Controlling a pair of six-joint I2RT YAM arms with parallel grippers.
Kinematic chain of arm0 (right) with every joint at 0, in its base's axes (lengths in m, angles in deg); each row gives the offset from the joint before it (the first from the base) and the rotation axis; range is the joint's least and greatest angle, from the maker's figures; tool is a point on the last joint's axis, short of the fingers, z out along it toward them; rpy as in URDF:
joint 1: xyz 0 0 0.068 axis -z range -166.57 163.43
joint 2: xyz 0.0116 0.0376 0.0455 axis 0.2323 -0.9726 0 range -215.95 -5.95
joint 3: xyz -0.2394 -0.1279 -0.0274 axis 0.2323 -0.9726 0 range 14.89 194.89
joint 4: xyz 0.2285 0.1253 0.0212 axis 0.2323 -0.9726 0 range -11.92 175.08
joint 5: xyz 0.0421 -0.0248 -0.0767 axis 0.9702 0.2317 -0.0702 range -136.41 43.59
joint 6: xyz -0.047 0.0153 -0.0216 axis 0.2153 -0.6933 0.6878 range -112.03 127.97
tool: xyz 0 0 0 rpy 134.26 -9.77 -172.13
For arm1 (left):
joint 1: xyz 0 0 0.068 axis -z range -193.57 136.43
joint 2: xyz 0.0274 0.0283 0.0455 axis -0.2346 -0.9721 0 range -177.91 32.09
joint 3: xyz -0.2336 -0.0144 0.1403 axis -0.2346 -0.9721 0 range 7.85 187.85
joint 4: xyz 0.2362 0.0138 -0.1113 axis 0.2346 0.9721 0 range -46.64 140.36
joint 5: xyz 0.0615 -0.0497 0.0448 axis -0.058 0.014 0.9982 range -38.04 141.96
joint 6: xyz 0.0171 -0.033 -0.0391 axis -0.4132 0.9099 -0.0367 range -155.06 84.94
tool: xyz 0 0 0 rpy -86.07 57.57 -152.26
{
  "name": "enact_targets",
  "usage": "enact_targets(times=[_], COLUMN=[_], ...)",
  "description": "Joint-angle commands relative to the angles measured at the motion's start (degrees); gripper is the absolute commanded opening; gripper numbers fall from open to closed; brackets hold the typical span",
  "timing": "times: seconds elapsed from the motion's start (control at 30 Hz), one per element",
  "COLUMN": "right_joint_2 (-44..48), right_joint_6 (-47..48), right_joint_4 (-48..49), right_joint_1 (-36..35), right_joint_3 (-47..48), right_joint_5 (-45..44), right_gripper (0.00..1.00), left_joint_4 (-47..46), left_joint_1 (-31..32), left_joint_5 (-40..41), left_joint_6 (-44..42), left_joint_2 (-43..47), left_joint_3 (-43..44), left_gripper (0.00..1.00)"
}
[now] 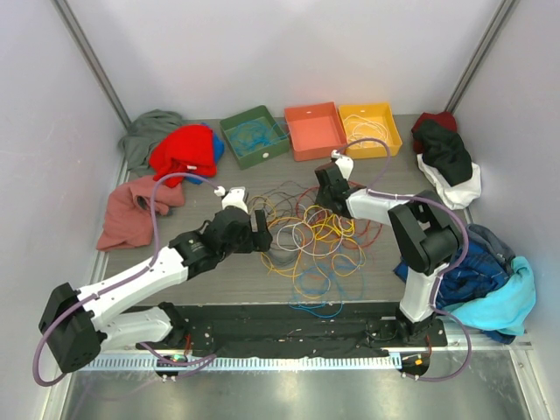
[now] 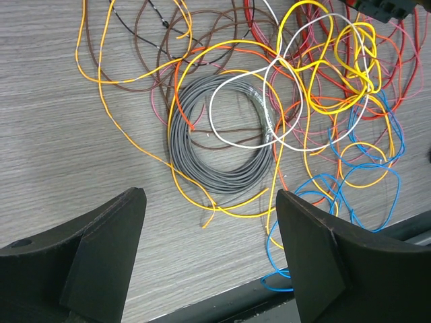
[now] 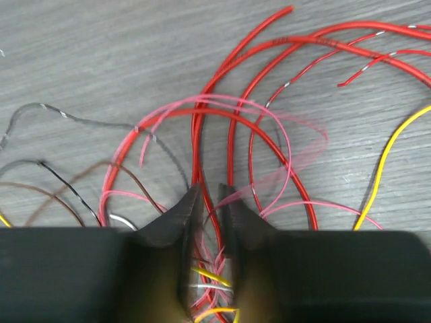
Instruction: Untangle the cables
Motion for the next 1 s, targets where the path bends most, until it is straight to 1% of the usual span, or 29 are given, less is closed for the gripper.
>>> enact_targets(times=[0.0, 0.03, 0.07, 0.1, 0.17, 0.2, 0.27, 0.3, 0.43, 0.47, 0.6, 0.7, 0.73, 0.77, 0.8, 0.83, 0.87, 0.9, 0.97], right_joint_2=[2.14, 3.63, 5.3, 9.93, 14.95, 19.77, 24.63, 29.09, 36.32, 37.3, 40.82, 42.84, 43.54, 43.55, 43.46, 43.28, 43.11, 43.11, 42.5], right_joint_6=[-1.09, -1.0, -0.65, -0.22, 1.36, 2.07, 3.99, 4.88, 7.52, 7.61, 7.52, 6.74, 6.47, 6.47, 6.21, 5.51, 5.15, 4.8, 4.18], right_joint_4=[4.64, 4.9, 5.34, 5.95, 5.52, 4.13, 1.84, -0.26, -4.76, -6.85, -10.21, -12.14, -12.58, -13.37, -14.07, -14.95, -16.0, -16.1, -17.06], right_joint_1=[0.34, 0.17, 0.08, -0.18, -1.68, -2.38, -4.56, -5.62, -9.67, -10.72, -14.07, -15.21, -15.39, -15.57, -15.57, -15.65, -15.66, -15.74, -15.74], right_joint_3=[1.42, 0.8, -0.94, -1.74, -2.37, -2.11, 0.08, 1.05, 6.85, 9.3, 13.88, 17.05, 18.8, 19.86, 21.0, 23.8, 24.87, 25.75, 29.35], right_joint_5=[-4.59, -5.03, -6.08, -6.44, -7.05, -6.88, -6.44, -6.36, -4.43, -3.46, -2.05, -0.91, 0.31, 1.11, 2.07, 3.48, 4.53, 5.59, 8.48], right_gripper=[0.15, 0.1, 0.02, 0.01, 0.01, 0.01, 0.01, 0.01, 0.01, 0.01, 0.01, 0.01, 0.01, 0.01, 0.01, 0.01, 0.01, 0.01, 0.01], left_joint_4=[-0.1, 0.25, 0.34, 0.43, 0.34, 0.08, -0.89, -1.41, -5.1, -6.42, -9.85, -13.89, -15.9, -18.36, -24.04, -26.7, -29.08, -34.33, -37.53], left_joint_1=[-0.11, -0.11, -0.11, -0.11, -0.11, -0.11, -0.11, -0.11, -0.11, -0.11, -0.11, -0.11, -0.11, -0.11, -0.11, -0.11, -0.11, -0.11, -0.11], left_joint_5=[0.93, 1.01, 1.36, 1.63, 2.33, 2.68, 3.38, 3.82, 4.35, 4.36, 4.27, 3.48, 2.26, 1.29, 0.32, -0.3, -0.13, 0.05, 0.57], left_joint_6=[1.11, 1.11, 1.03, 1.03, 1.2, 1.29, 1.81, 1.9, 1.64, 1.29, -0.99, -2.66, -3.36, -4.33, -6.34, -7.05, -7.67, -8.28, -10.48], left_joint_2=[2.35, 2.62, 2.62, 3.06, 3.58, 3.85, 4.64, 4.9, 6.49, 7.01, 8.24, 10.26, 10.96, 12.8, 13.86, 14.83, 15.88, 17.2, 17.56], left_joint_3=[-0.38, -0.37, -0.2, -0.2, -0.2, -0.2, -0.46, -0.72, -1.34, -1.34, -0.73, -0.99, -1.77, -2.83, -3.62, -5.98, -6.96, -7.92, -9.07], left_gripper=[0.82, 0.82, 0.82, 0.82, 0.81, 0.81, 0.81, 0.8, 0.8, 0.8, 0.82, 0.88, 0.93, 0.95, 0.97, 0.99, 1.0, 1.0, 1.0])
